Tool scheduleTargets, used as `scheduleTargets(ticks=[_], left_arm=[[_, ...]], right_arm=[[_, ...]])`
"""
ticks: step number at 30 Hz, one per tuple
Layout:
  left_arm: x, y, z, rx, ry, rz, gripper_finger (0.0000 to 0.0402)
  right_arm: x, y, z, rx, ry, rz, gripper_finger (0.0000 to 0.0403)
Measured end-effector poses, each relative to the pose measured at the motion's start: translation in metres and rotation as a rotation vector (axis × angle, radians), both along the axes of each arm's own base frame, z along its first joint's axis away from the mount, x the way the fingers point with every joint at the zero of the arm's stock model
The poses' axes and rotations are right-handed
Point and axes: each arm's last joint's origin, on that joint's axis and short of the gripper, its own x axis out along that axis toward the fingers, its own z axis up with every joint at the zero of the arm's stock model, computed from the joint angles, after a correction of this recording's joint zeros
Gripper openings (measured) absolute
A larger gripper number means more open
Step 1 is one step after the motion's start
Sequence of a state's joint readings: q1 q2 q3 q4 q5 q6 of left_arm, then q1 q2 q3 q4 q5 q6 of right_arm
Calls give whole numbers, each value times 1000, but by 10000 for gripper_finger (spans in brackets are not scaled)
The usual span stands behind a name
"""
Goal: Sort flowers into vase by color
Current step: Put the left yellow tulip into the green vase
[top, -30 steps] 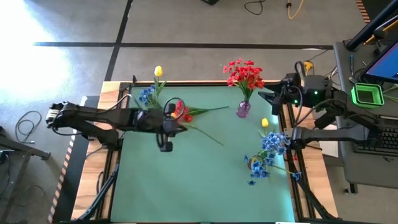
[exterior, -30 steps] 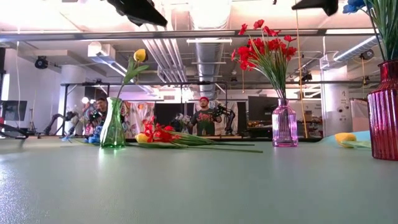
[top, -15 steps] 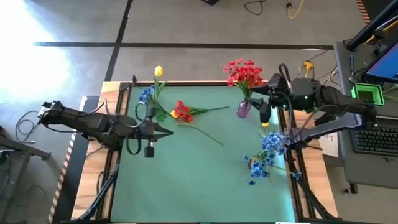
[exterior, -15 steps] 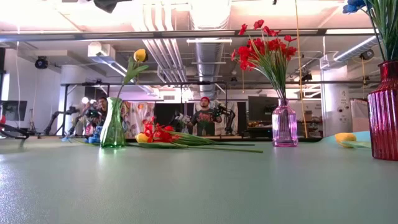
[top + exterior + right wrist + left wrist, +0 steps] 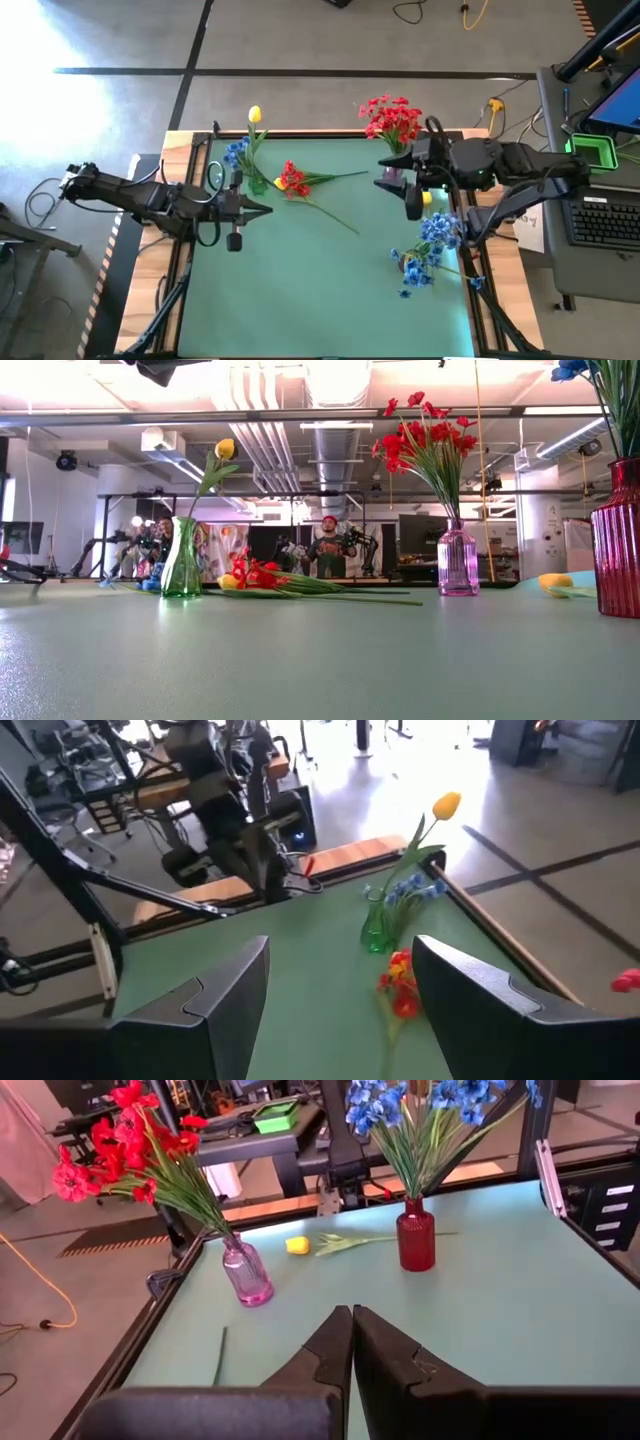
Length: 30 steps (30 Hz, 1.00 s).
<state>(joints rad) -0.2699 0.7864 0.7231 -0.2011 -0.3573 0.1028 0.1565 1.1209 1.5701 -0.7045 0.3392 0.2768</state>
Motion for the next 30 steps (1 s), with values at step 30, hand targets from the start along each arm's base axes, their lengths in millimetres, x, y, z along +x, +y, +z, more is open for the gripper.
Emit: scheduleTargets(ticks=[30], left_arm=[[1,0,-10,-15,69,10,0]], right_arm=[[63,34,7,-44,198,-24,237]])
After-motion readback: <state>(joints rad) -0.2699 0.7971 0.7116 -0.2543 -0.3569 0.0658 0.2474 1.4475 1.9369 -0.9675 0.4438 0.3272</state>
